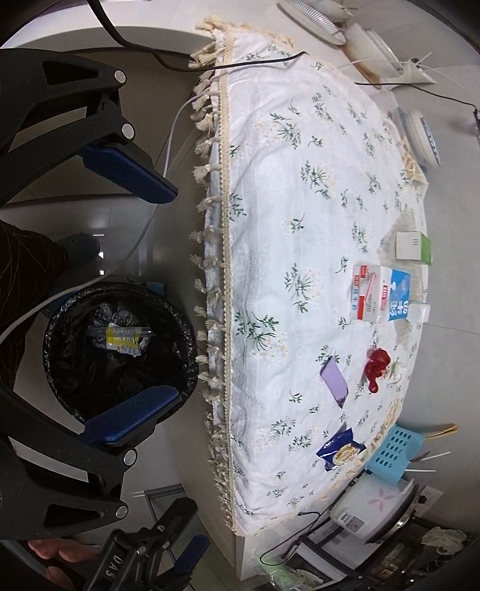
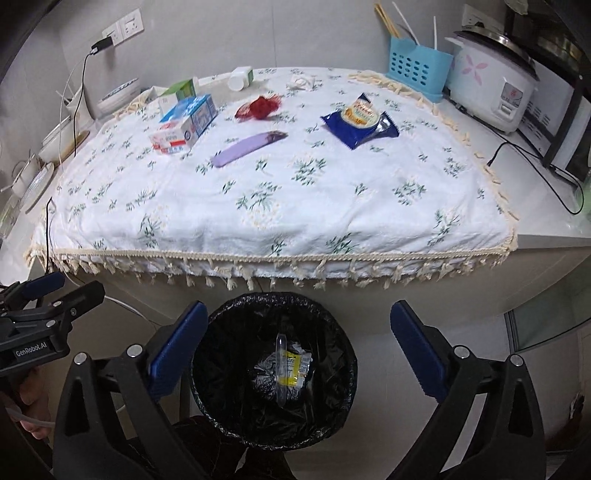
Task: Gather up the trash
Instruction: 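Move both grippers back over the table toward the milk carton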
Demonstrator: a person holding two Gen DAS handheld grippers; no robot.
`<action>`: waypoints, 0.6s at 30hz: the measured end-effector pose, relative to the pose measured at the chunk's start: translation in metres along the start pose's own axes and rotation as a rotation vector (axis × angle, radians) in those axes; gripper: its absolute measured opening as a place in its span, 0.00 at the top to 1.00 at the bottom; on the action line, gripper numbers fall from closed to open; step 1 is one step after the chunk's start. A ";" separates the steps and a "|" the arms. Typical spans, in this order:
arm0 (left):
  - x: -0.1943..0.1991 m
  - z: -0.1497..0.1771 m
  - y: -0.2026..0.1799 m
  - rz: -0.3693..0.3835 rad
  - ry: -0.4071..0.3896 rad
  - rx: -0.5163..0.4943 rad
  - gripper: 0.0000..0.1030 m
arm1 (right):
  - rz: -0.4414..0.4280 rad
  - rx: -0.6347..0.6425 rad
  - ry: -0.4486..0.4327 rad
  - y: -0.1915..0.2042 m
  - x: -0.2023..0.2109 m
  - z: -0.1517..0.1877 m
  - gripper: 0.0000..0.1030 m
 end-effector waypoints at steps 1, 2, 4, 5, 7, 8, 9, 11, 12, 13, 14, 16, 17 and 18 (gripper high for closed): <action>0.003 -0.002 -0.001 0.001 -0.005 -0.001 0.06 | 0.000 -0.006 -0.007 -0.002 0.003 -0.002 0.08; 0.006 -0.004 -0.002 0.002 -0.013 -0.002 0.06 | 0.003 -0.008 -0.011 -0.005 0.007 -0.004 0.08; 0.011 -0.009 -0.004 0.005 -0.020 0.002 0.06 | 0.012 -0.005 -0.014 -0.009 0.011 -0.008 0.08; 0.013 -0.011 -0.004 0.007 -0.021 0.004 0.06 | 0.016 -0.005 -0.018 -0.011 0.013 -0.010 0.08; 0.017 -0.016 -0.007 0.011 -0.024 0.006 0.06 | 0.026 -0.010 -0.029 -0.014 0.018 -0.016 0.08; 0.019 -0.019 -0.008 0.012 -0.029 0.004 0.06 | 0.027 -0.012 -0.034 -0.016 0.020 -0.018 0.08; 0.020 -0.021 -0.009 0.013 -0.033 0.003 0.06 | 0.029 -0.016 -0.039 -0.018 0.021 -0.021 0.08; 0.024 -0.027 -0.011 0.012 -0.044 -0.003 0.06 | 0.032 -0.020 -0.045 -0.020 0.023 -0.027 0.08; 0.025 -0.030 -0.011 0.014 -0.047 -0.003 0.06 | 0.032 -0.020 -0.048 -0.021 0.024 -0.029 0.08; 0.026 -0.033 -0.012 0.017 -0.049 -0.001 0.06 | 0.034 -0.020 -0.052 -0.022 0.024 -0.033 0.08; 0.027 -0.036 -0.012 0.017 -0.049 -0.001 0.06 | 0.035 -0.020 -0.056 -0.022 0.025 -0.036 0.08; 0.027 -0.043 -0.012 0.022 -0.048 0.001 0.06 | 0.037 -0.018 -0.063 -0.022 0.025 -0.042 0.08; 0.027 -0.047 -0.013 0.024 -0.048 0.001 0.06 | 0.037 -0.017 -0.068 -0.022 0.025 -0.045 0.08; 0.027 -0.050 -0.013 0.024 -0.049 0.000 0.06 | 0.037 -0.015 -0.072 -0.022 0.025 -0.049 0.08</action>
Point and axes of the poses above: each gripper's, at about its wrist camera, not at the fingertips, and x roughly against the way its jaws point, y to its left, z to its underside, the point moved 1 cm from there along -x, roughly the way its jaws point, and after that the axes turned 15 degrees about x, right-handed, at the moved point
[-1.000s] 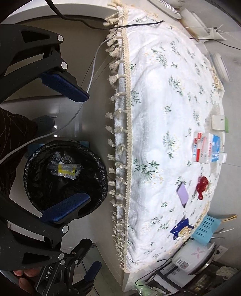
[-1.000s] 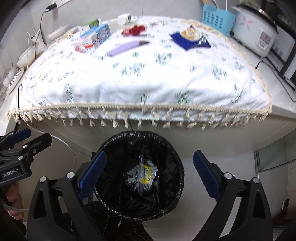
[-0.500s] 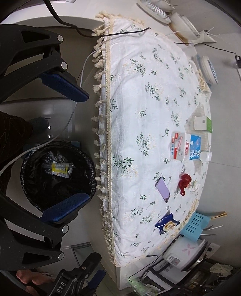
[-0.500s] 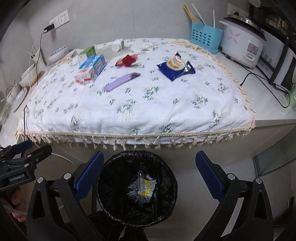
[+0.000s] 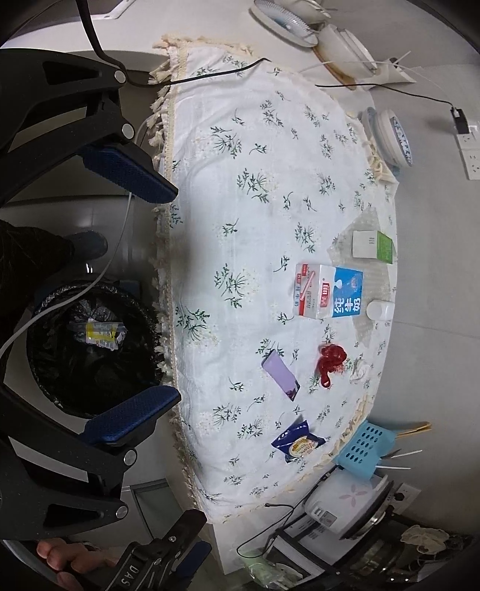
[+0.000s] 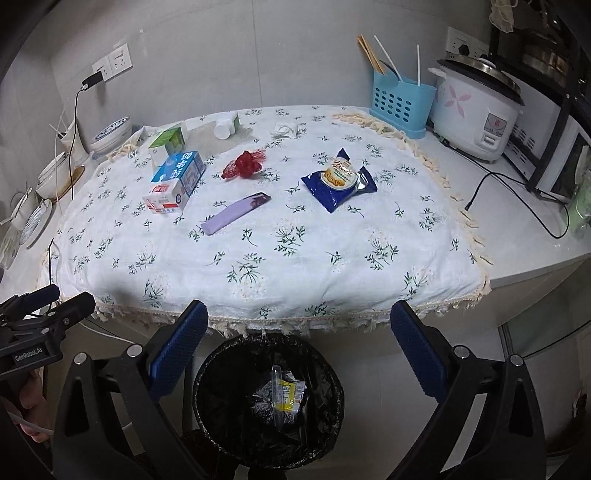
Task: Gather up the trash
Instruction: 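Move both grippers back over the table toward the milk carton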
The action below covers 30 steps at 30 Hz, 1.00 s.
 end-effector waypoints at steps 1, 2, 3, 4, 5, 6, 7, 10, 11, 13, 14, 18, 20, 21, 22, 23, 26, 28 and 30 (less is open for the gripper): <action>0.000 -0.004 -0.001 0.003 -0.001 -0.001 0.06 | 0.001 0.002 -0.003 0.000 -0.001 -0.003 0.08; -0.001 -0.008 -0.001 0.008 -0.002 -0.002 0.06 | 0.004 0.003 -0.007 0.000 -0.001 -0.007 0.08; -0.002 -0.012 -0.002 0.010 -0.002 -0.005 0.06 | 0.006 0.001 -0.010 0.000 -0.002 -0.010 0.08; -0.003 -0.017 -0.003 0.011 0.000 -0.010 0.06 | 0.008 -0.001 -0.009 0.000 -0.003 -0.014 0.08; -0.004 -0.021 -0.004 0.015 0.000 -0.011 0.06 | 0.011 -0.002 -0.009 0.000 -0.004 -0.018 0.08; -0.005 -0.025 -0.005 0.017 -0.001 -0.012 0.06 | 0.013 -0.001 -0.010 0.000 -0.005 -0.022 0.08; -0.006 -0.030 -0.005 0.020 -0.001 -0.011 0.06 | 0.016 0.001 -0.012 0.000 -0.006 -0.026 0.08; -0.009 -0.045 -0.006 0.024 -0.004 -0.009 0.06 | 0.028 0.005 -0.015 -0.001 -0.010 -0.038 0.08; -0.010 -0.049 -0.007 0.025 -0.005 -0.010 0.06 | 0.030 0.001 -0.015 -0.002 -0.011 -0.042 0.08; -0.013 -0.059 -0.008 0.024 -0.008 -0.014 0.06 | 0.031 -0.006 -0.017 -0.004 -0.014 -0.049 0.08; -0.015 -0.064 -0.009 0.023 -0.007 -0.015 0.06 | 0.034 -0.007 -0.017 -0.005 -0.015 -0.052 0.08; -0.022 -0.080 -0.011 0.024 -0.004 -0.020 0.06 | 0.046 -0.014 -0.019 -0.009 -0.021 -0.065 0.08; -0.027 -0.089 -0.013 0.027 0.001 -0.026 0.06 | 0.049 -0.023 -0.021 -0.012 -0.024 -0.070 0.08; -0.029 -0.092 -0.014 0.026 0.003 -0.029 0.06 | 0.050 -0.028 -0.020 -0.014 -0.026 -0.073 0.08; -0.032 -0.097 -0.015 0.027 0.005 -0.032 0.06 | 0.050 -0.034 -0.019 -0.015 -0.028 -0.076 0.08; -0.034 -0.101 -0.015 0.027 0.006 -0.033 0.06 | 0.050 -0.038 -0.019 -0.016 -0.030 -0.078 0.08; -0.043 -0.113 -0.016 0.026 0.013 -0.033 0.06 | 0.049 -0.050 -0.011 -0.019 -0.038 -0.085 0.08; -0.050 -0.121 -0.015 0.023 0.021 -0.034 0.06 | 0.046 -0.057 -0.003 -0.020 -0.045 -0.089 0.08; -0.058 -0.128 -0.015 0.018 0.028 -0.035 0.06 | 0.041 -0.057 0.011 -0.019 -0.054 -0.092 0.08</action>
Point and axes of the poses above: each gripper's, at about its wrist camera, not at the fingertips, and x roughly against the way its jaws point, y to its left, z to its underside, the point moved 1 cm from there along -x, roughly the way its jaws point, and after that the axes turned 15 degrees about x, right-handed, at the moved point
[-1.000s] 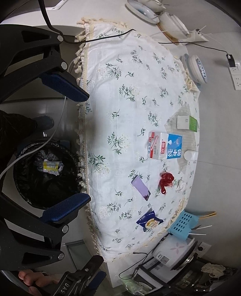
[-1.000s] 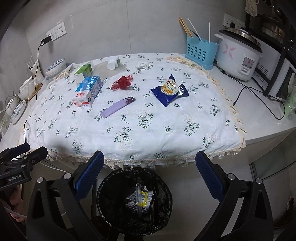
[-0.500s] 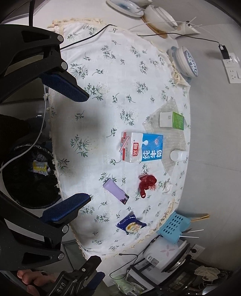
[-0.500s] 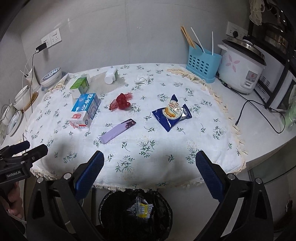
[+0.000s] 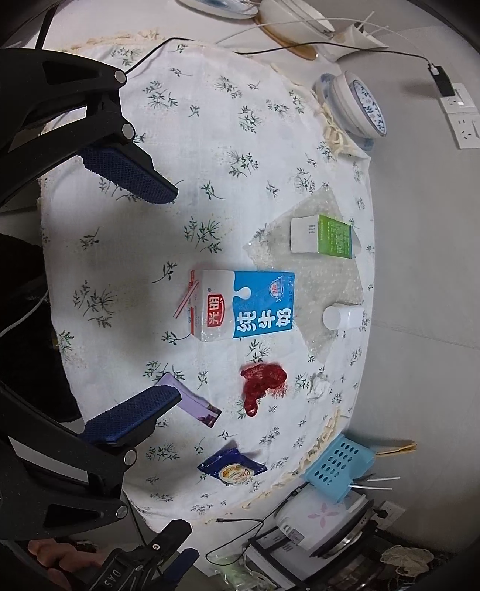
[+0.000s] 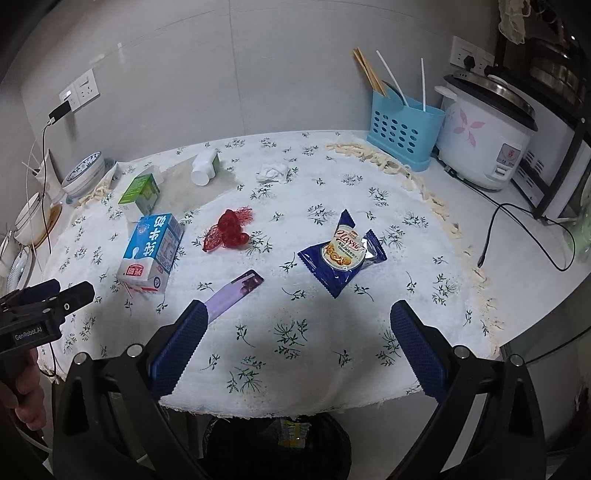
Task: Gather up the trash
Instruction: 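Move both grippers back over the table toward the milk carton, then grasp the milk carton with the left gripper while the right gripper grasps the purple lighter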
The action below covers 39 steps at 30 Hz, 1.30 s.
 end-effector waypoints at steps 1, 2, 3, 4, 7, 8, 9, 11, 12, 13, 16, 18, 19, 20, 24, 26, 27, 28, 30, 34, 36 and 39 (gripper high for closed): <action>-0.005 -0.004 0.000 -0.001 0.005 -0.002 0.06 | -0.004 0.000 0.006 0.001 -0.004 -0.002 0.08; -0.009 -0.007 0.001 -0.003 0.009 -0.003 0.06 | -0.009 0.002 0.013 0.003 -0.009 -0.003 0.08; -0.013 -0.011 0.001 -0.005 0.012 -0.004 0.06 | -0.012 0.006 0.021 0.006 -0.014 -0.004 0.08; -0.019 -0.015 0.000 -0.007 0.018 -0.007 0.06 | -0.012 0.012 0.028 0.009 -0.019 -0.006 0.08; -0.034 -0.024 -0.001 -0.012 0.032 -0.016 0.06 | -0.008 0.014 0.054 0.012 -0.035 -0.009 0.08; -0.039 -0.027 -0.001 -0.015 0.039 -0.018 0.06 | -0.009 0.008 0.064 0.011 -0.040 -0.010 0.08; -0.044 -0.028 -0.002 -0.017 0.046 -0.020 0.06 | -0.010 -0.001 0.074 0.009 -0.045 -0.010 0.08; -0.055 -0.033 -0.002 -0.023 0.058 -0.023 0.07 | -0.015 -0.019 0.094 0.007 -0.055 -0.011 0.08; -0.060 -0.035 -0.001 -0.024 0.065 -0.023 0.07 | -0.020 -0.023 0.101 0.007 -0.059 -0.013 0.08; -0.065 -0.037 -0.001 -0.025 0.072 -0.022 0.07 | -0.025 -0.025 0.106 0.008 -0.063 -0.014 0.08; -0.079 -0.043 -0.002 -0.027 0.089 -0.022 0.07 | -0.038 -0.015 0.127 0.017 -0.074 -0.019 0.11; -0.086 -0.046 -0.004 -0.027 0.099 -0.025 0.07 | -0.050 -0.006 0.149 0.026 -0.084 -0.021 0.14; -0.089 -0.047 -0.005 -0.026 0.103 -0.028 0.07 | -0.058 -0.001 0.158 0.031 -0.089 -0.022 0.15; -0.092 -0.048 -0.006 -0.026 0.106 -0.031 0.08 | -0.063 0.002 0.164 0.035 -0.092 -0.023 0.17; -0.103 -0.052 -0.009 -0.027 0.120 -0.038 0.10 | -0.074 0.010 0.204 0.048 -0.108 -0.026 0.22; -0.108 -0.053 -0.010 -0.026 0.130 -0.038 0.10 | -0.079 0.006 0.228 0.052 -0.116 -0.027 0.27; -0.110 -0.053 -0.010 -0.023 0.134 -0.039 0.10 | -0.085 0.002 0.236 0.054 -0.119 -0.027 0.28; -0.112 -0.053 -0.011 -0.020 0.134 -0.041 0.11 | -0.089 -0.001 0.242 0.055 -0.121 -0.027 0.29; -0.113 -0.054 -0.014 -0.017 0.131 -0.047 0.12 | -0.094 -0.007 0.256 0.058 -0.126 -0.027 0.33; -0.116 -0.054 -0.016 -0.009 0.151 -0.045 0.20 | -0.105 -0.017 0.275 0.061 -0.132 -0.026 0.42; -0.117 -0.055 -0.018 -0.007 0.152 -0.043 0.20 | -0.116 -0.029 0.283 0.062 -0.135 -0.025 0.45; -0.120 -0.055 -0.019 -0.018 0.153 -0.052 0.24 | -0.115 -0.038 0.296 0.062 -0.139 -0.024 0.52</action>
Point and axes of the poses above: each gripper's, at about its wrist camera, not at the fingertips, and x roughly against the way its jaws point, y to its left, z to its underside, the point moved 1 cm from there along -x, roughly the way its jaws point, and after that the axes turned 15 degrees about x, right-handed, at the moved point
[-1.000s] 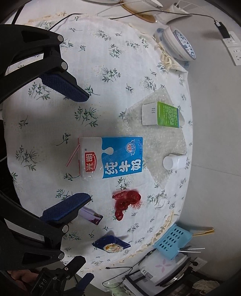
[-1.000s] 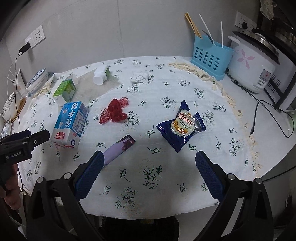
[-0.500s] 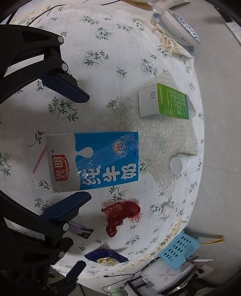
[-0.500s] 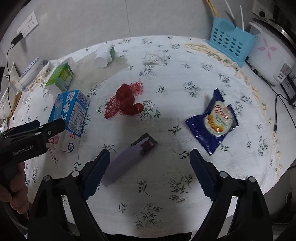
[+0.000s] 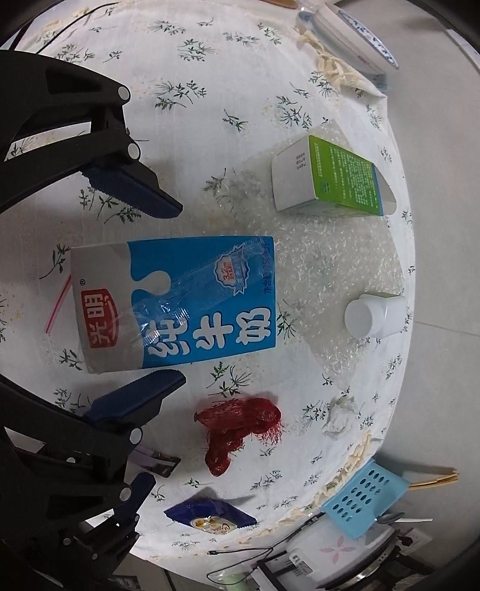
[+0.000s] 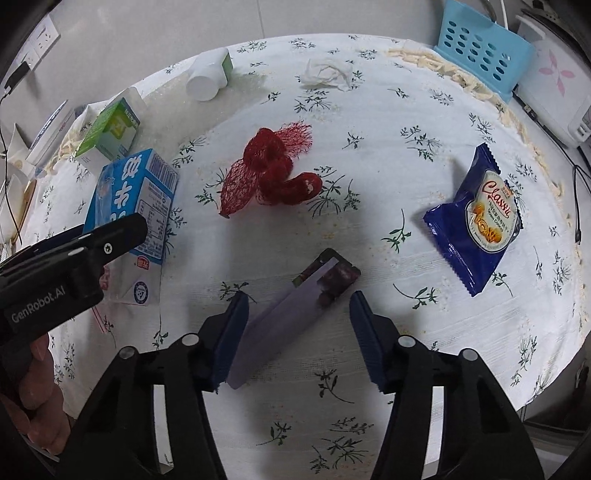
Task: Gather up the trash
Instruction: 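Grasp the milk carton with the left gripper while the right gripper grasps the purple lighter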
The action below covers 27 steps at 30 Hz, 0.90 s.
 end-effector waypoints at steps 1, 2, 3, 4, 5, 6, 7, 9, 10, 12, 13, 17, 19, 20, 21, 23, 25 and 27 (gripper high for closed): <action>-0.001 0.000 0.000 0.003 0.005 0.003 0.26 | 0.003 -0.002 -0.004 0.000 0.000 0.000 0.54; -0.002 -0.001 0.000 0.006 0.008 0.005 0.29 | 0.003 -0.001 -0.004 0.000 0.000 0.000 0.56; -0.002 -0.001 0.000 0.008 0.009 0.004 0.31 | 0.005 0.002 -0.004 0.000 -0.001 0.000 0.57; -0.002 -0.001 0.000 0.010 0.008 0.002 0.32 | 0.009 0.002 -0.005 -0.001 -0.001 0.000 0.59; -0.002 -0.001 -0.001 0.012 0.007 -0.002 0.36 | 0.009 0.000 -0.007 -0.001 -0.001 0.001 0.61; -0.002 -0.001 -0.001 0.017 0.007 -0.005 0.38 | 0.009 -0.005 -0.008 -0.002 0.000 0.001 0.62; -0.001 -0.001 -0.002 0.014 0.005 -0.007 0.38 | 0.008 -0.010 -0.008 -0.004 0.000 0.001 0.64; -0.001 0.000 -0.002 0.015 0.002 -0.010 0.38 | 0.006 -0.020 -0.009 -0.006 0.000 0.002 0.68; -0.001 0.001 -0.003 0.015 0.000 -0.011 0.38 | 0.005 -0.024 -0.010 -0.008 0.000 0.002 0.71; 0.001 0.002 -0.002 0.014 -0.005 -0.014 0.39 | 0.006 -0.027 -0.011 -0.009 0.000 0.002 0.74; 0.001 0.002 -0.002 0.015 -0.008 -0.013 0.39 | 0.007 -0.025 -0.013 -0.009 0.000 0.003 0.76; 0.006 0.002 0.001 0.021 -0.016 -0.006 0.39 | 0.011 -0.026 -0.017 -0.010 0.000 0.004 0.81; 0.010 0.002 0.002 0.024 -0.022 -0.005 0.39 | 0.005 -0.030 -0.017 -0.012 0.001 0.005 0.82; 0.012 0.003 0.002 0.024 -0.024 -0.005 0.39 | 0.001 -0.034 -0.018 -0.013 0.001 0.005 0.83; 0.014 0.003 0.004 0.025 -0.027 -0.003 0.39 | -0.002 -0.038 -0.020 -0.015 0.001 0.005 0.84; 0.016 0.004 0.006 0.028 -0.028 0.001 0.39 | -0.009 -0.044 -0.024 -0.017 0.001 0.007 0.85; 0.019 0.006 0.009 0.029 -0.028 0.007 0.39 | -0.013 -0.053 -0.028 -0.020 0.002 0.008 0.86; 0.020 0.007 0.012 0.028 -0.029 0.012 0.39 | -0.019 -0.062 -0.032 -0.022 0.003 0.009 0.87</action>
Point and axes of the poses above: each gripper's, at about its wrist camera, not at the fingertips, and x roughly against the way its jaws point, y to its left, z to its underside, the point moved 1 cm from there along -x, roughly the way its jaws point, and after that the axes turned 15 degrees about x, right-handed, at the moved point
